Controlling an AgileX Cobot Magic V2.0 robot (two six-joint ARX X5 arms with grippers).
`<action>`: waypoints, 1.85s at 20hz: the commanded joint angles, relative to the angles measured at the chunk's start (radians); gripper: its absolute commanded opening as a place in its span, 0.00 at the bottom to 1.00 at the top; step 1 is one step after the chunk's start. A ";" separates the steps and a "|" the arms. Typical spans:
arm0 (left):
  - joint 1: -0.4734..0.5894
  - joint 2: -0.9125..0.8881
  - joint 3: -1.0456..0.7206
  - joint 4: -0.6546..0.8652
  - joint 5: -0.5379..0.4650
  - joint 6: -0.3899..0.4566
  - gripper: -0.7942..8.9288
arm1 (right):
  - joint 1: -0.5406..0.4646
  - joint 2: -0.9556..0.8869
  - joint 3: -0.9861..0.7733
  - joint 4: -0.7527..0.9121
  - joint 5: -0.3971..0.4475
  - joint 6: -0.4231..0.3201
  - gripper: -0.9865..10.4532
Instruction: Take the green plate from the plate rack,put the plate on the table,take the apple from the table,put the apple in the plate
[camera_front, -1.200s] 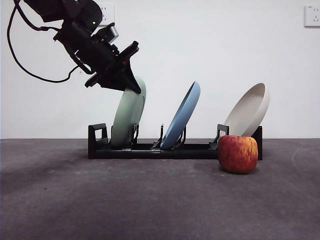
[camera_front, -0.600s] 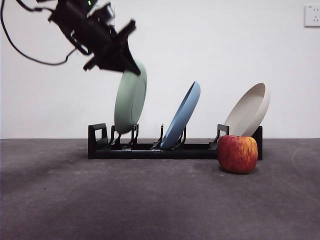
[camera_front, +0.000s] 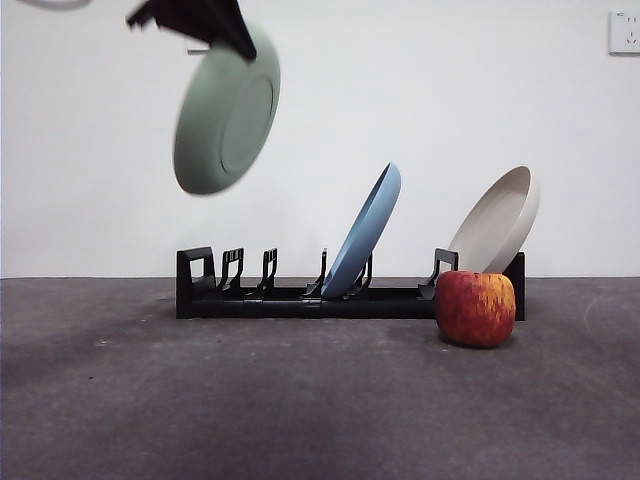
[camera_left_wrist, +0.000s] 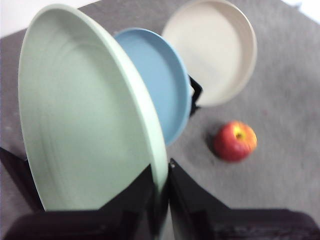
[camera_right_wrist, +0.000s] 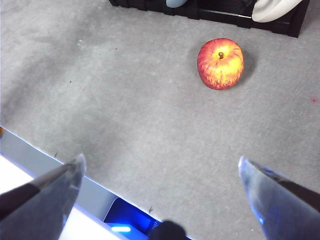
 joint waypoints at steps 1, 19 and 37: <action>-0.087 -0.051 0.003 -0.055 -0.143 0.124 0.08 | 0.002 0.001 0.003 0.008 0.000 0.009 0.66; -0.658 -0.011 -0.507 0.138 -0.821 0.238 0.08 | 0.002 0.001 0.003 0.010 -0.001 0.010 0.66; -0.723 0.341 -0.524 0.231 -0.867 0.154 0.08 | 0.002 0.001 0.003 0.012 -0.001 0.010 0.66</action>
